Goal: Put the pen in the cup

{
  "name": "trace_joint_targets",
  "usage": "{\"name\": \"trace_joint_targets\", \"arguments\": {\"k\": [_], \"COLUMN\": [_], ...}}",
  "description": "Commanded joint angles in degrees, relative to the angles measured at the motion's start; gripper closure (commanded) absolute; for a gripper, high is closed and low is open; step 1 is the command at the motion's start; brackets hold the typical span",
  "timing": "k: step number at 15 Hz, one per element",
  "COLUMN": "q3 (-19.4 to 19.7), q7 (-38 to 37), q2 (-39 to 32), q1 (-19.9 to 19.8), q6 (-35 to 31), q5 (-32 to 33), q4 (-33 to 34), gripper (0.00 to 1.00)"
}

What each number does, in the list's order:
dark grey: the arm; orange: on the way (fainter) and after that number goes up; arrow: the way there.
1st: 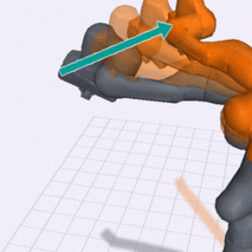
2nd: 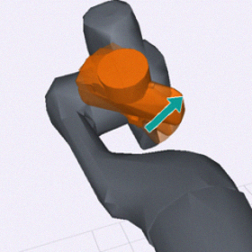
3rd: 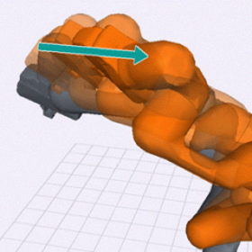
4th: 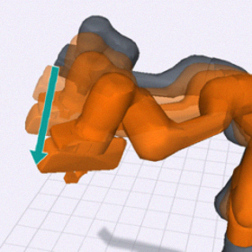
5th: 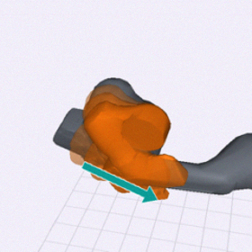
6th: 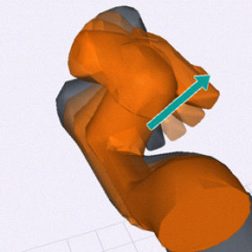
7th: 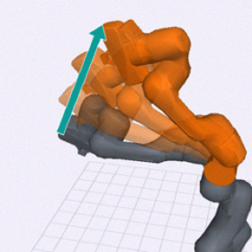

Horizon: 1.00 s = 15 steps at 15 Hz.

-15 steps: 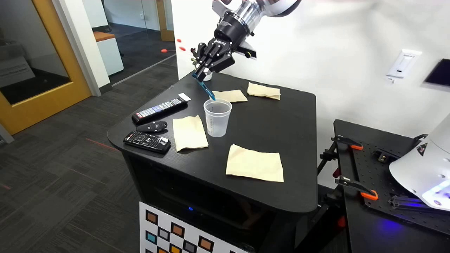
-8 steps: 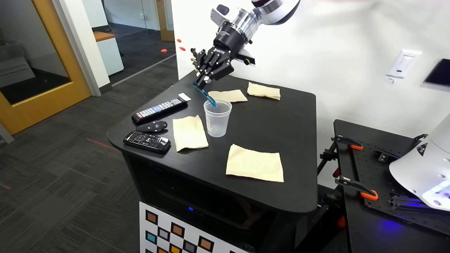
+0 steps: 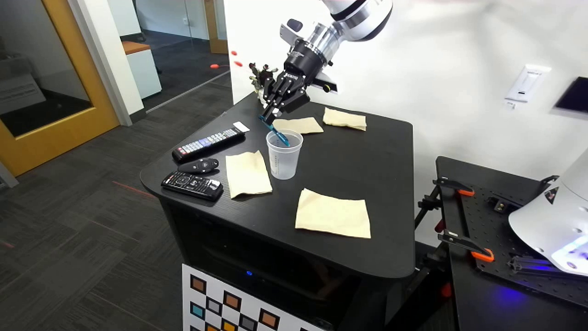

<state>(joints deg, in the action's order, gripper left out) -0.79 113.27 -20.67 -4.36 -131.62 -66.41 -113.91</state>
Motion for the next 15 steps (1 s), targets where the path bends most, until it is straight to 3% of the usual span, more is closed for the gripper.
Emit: {"name": "trace_joint_targets", "arguments": {"k": [1,5,6,8,15], "q3": [0.0,0.2,0.3,0.4,0.6], "q7": [2.0,1.6,1.3,1.2,1.4], "q2": [0.4,0.2,0.2,0.2,0.1], "q1": [-0.9,-1.1,-1.0,-0.9,-1.0], "q6": [0.3,0.2,0.1,0.1,0.6], "q5": [-2.4,-3.4,-3.5,-3.9,-4.7], "q4": [-1.5,-2.5,-2.5,-2.6,-2.3], "gripper": [0.97,0.97,0.63,0.55,0.01]}}
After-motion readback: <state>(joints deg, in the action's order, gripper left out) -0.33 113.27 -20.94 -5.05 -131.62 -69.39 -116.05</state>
